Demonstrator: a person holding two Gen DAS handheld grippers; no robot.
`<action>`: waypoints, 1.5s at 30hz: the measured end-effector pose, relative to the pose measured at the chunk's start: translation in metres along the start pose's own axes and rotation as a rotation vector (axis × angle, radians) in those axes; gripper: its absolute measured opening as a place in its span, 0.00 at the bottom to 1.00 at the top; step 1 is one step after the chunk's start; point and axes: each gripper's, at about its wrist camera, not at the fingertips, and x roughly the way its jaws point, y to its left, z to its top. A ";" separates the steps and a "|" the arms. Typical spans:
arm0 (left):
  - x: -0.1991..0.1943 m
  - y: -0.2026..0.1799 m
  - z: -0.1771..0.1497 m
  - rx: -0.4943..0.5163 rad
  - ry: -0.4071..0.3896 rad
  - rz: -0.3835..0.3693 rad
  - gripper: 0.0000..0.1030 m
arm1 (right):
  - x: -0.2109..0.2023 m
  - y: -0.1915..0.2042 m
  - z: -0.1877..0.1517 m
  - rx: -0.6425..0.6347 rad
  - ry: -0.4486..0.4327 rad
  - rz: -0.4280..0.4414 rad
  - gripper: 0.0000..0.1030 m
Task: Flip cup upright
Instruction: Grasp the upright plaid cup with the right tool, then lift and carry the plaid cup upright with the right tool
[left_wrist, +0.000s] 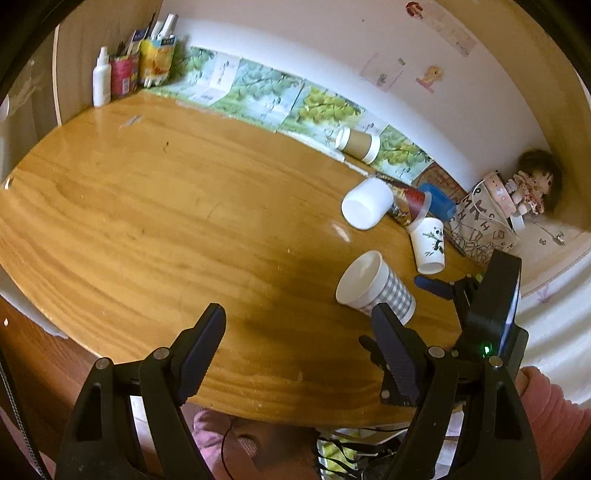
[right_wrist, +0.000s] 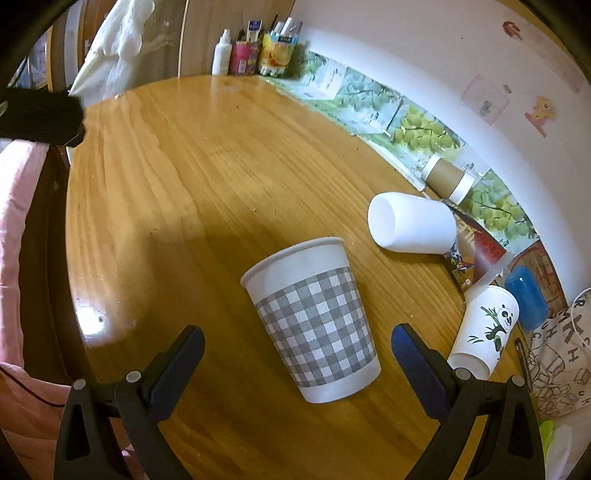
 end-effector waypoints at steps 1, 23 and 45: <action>0.001 0.001 -0.001 -0.002 0.005 -0.001 0.81 | 0.002 0.000 0.001 -0.001 0.007 -0.001 0.99; 0.010 0.016 -0.004 -0.038 0.062 -0.009 0.81 | 0.040 -0.002 0.023 -0.050 0.109 -0.084 0.99; 0.030 0.009 0.017 0.071 0.128 -0.034 0.81 | 0.053 -0.007 0.041 -0.001 0.143 -0.014 0.73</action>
